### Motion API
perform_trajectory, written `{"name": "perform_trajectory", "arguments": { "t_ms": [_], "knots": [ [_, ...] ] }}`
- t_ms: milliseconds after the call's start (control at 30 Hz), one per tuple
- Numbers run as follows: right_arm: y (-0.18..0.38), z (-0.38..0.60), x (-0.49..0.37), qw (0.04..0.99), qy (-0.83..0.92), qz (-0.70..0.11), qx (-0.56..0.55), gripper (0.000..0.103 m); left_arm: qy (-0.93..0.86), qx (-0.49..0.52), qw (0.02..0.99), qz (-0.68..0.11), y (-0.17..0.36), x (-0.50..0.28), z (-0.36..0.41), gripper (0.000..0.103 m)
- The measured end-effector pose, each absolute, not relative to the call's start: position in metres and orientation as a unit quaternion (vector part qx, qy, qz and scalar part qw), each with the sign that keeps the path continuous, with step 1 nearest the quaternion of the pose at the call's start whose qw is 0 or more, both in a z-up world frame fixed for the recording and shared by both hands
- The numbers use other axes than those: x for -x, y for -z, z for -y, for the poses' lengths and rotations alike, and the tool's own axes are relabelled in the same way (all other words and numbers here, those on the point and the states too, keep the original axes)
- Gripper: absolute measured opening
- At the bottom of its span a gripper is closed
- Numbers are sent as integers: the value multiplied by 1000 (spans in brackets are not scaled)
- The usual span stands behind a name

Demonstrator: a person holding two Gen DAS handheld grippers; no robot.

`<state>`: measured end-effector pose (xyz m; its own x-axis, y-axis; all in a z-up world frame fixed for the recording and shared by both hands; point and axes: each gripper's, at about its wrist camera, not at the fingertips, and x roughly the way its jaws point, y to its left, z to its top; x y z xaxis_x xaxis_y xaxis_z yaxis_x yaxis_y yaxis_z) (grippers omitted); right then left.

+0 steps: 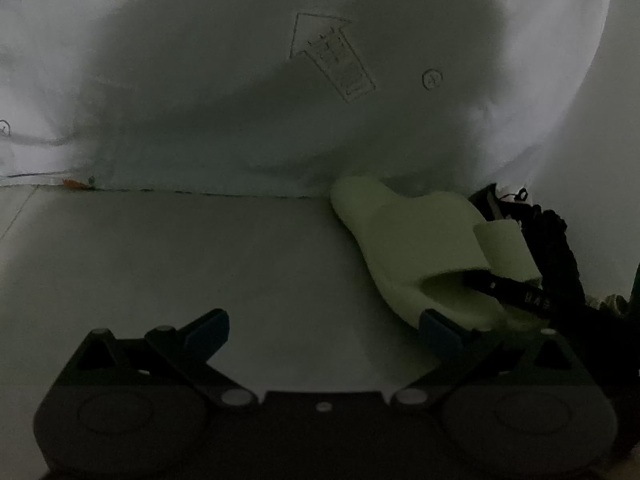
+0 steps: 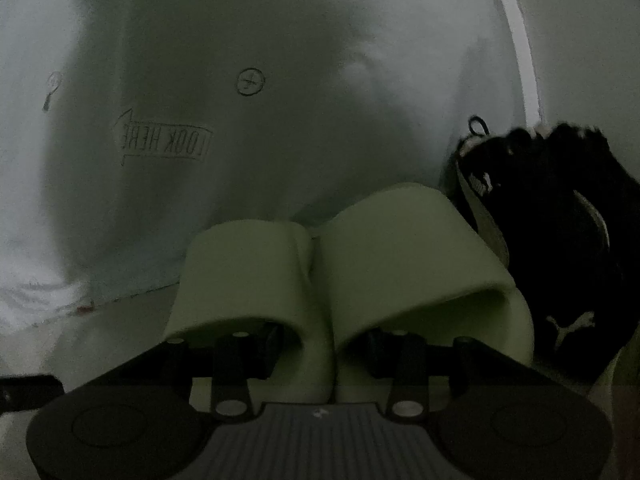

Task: Organize scattered shoes
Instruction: 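Carry the pale green slides and set them beside the black sneakers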

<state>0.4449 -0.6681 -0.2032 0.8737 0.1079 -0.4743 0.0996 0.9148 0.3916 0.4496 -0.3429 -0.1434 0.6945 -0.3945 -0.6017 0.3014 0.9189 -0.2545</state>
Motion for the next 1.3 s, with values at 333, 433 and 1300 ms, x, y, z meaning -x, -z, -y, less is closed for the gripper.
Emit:
{"name": "perform_trajectory", "arguments": {
  "t_ms": [333, 433, 1300],
  "knots": [
    [201, 659, -446, 949, -27, -266, -167, 68, 189, 62, 918, -343, 134, -442, 337, 103],
    [197, 649, -446, 950, -54, -290, -99, 81, 190, 71, 917, -344, 130, -439, 330, 103],
    [195, 569, -433, 939, 140, -293, 116, 85, 171, 56, 937, -301, 98, -401, 304, 103]
  ]
}}
